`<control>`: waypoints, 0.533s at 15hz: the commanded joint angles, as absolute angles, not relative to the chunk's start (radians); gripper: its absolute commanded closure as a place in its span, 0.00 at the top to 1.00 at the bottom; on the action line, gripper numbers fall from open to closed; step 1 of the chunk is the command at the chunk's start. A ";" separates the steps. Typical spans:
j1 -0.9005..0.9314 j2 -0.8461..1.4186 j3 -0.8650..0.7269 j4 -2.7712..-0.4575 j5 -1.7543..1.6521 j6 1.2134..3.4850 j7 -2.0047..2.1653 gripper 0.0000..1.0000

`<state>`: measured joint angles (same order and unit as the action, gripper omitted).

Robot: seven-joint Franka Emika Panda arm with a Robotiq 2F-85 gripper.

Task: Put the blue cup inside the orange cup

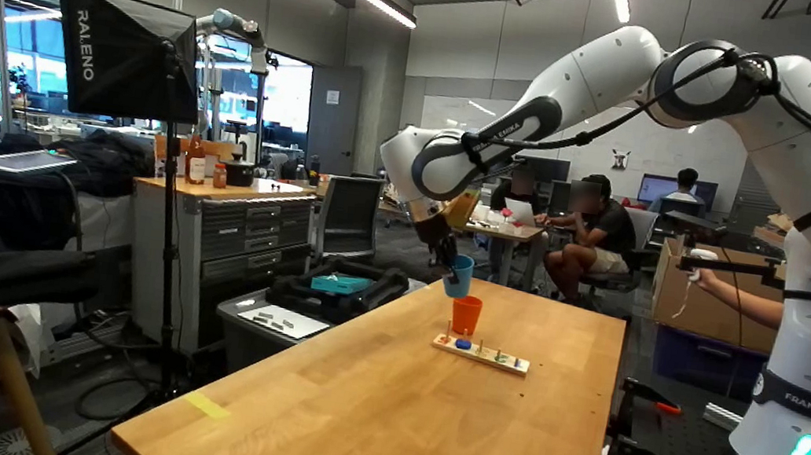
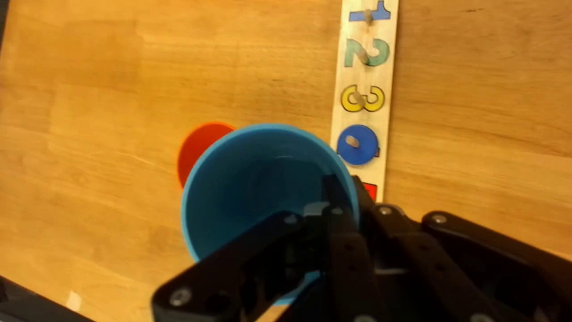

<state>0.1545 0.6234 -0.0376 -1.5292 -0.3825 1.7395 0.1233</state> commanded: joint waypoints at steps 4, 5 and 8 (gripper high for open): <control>0.093 0.625 -0.069 -1.484 -0.384 1.653 0.113 0.03; 0.086 0.625 -0.069 -1.489 -0.387 1.660 0.110 0.03; 0.072 0.629 -0.071 -1.491 -0.398 1.696 0.115 0.03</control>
